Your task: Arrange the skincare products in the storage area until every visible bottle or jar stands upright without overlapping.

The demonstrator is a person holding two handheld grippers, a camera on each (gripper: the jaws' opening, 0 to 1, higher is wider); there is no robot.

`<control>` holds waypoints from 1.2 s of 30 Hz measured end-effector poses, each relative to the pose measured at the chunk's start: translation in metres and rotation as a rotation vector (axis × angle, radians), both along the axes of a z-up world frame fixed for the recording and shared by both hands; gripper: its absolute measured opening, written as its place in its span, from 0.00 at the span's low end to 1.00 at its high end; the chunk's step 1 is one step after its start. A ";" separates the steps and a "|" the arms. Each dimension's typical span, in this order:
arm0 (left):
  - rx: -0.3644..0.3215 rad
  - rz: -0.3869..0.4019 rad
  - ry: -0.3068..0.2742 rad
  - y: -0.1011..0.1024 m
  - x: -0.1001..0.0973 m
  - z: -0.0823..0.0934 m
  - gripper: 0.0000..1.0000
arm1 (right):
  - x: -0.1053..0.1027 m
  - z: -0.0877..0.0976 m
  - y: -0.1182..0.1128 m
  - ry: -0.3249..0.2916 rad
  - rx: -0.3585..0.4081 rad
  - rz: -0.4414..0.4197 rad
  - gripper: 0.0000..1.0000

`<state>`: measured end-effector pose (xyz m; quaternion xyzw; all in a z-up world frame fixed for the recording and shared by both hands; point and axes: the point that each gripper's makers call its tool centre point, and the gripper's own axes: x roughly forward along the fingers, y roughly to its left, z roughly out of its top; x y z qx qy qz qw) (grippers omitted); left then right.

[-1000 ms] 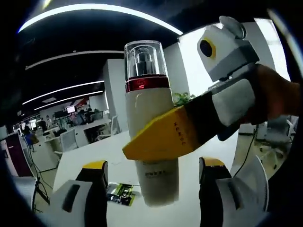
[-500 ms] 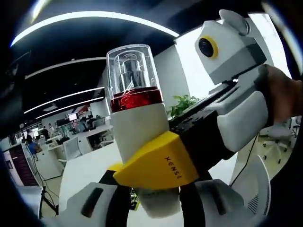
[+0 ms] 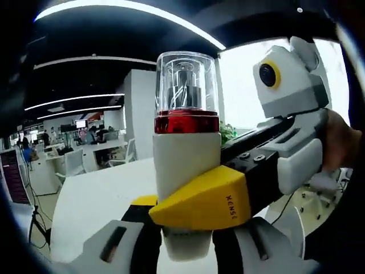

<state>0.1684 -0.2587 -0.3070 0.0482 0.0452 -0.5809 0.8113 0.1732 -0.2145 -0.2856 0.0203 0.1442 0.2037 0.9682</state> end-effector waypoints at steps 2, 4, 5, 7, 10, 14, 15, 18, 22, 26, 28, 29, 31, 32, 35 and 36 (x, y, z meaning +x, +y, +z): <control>-0.023 -0.045 0.045 -0.001 -0.004 0.003 0.31 | -0.002 0.004 0.000 -0.004 0.033 0.020 0.22; -0.050 -0.098 0.086 -0.001 -0.008 0.009 0.30 | -0.005 0.011 0.001 -0.016 0.066 0.065 0.22; -0.060 -0.122 0.103 -0.001 -0.008 0.010 0.30 | -0.005 0.012 0.001 -0.021 0.066 0.071 0.22; -0.083 -0.177 0.139 0.000 -0.010 0.014 0.30 | -0.007 0.018 0.005 -0.048 0.062 0.135 0.22; -0.117 -0.263 0.194 0.002 -0.015 0.021 0.30 | -0.010 0.029 0.007 -0.075 0.106 0.202 0.23; -0.121 -0.375 0.217 0.003 -0.027 0.030 0.30 | -0.016 0.044 0.012 -0.127 0.104 0.313 0.24; -0.123 -0.411 0.225 0.004 -0.031 0.034 0.30 | -0.019 0.050 0.014 -0.145 0.109 0.356 0.24; -0.127 -0.506 0.247 0.007 -0.043 0.042 0.30 | -0.026 0.060 0.017 -0.166 0.134 0.449 0.25; -0.109 -0.643 0.261 0.013 -0.061 0.053 0.30 | -0.039 0.074 0.023 -0.191 0.177 0.610 0.24; -0.070 -0.743 0.249 0.014 -0.075 0.060 0.30 | -0.050 0.085 0.029 -0.210 0.192 0.726 0.24; -0.075 -0.783 0.252 0.014 -0.080 0.066 0.30 | -0.052 0.092 0.030 -0.232 0.215 0.766 0.24; -0.075 -0.796 0.251 0.014 -0.081 0.067 0.30 | -0.053 0.094 0.030 -0.234 0.222 0.775 0.24; -0.064 -0.835 0.255 0.014 -0.085 0.070 0.30 | -0.056 0.097 0.031 -0.247 0.228 0.802 0.25; -0.059 -0.845 0.249 0.013 -0.087 0.070 0.30 | -0.056 0.098 0.032 -0.249 0.230 0.810 0.25; -0.053 -0.871 0.238 0.012 -0.092 0.071 0.30 | -0.057 0.100 0.033 -0.243 0.235 0.818 0.25; -0.058 -0.879 0.247 0.012 -0.093 0.072 0.30 | -0.057 0.100 0.033 -0.242 0.242 0.811 0.25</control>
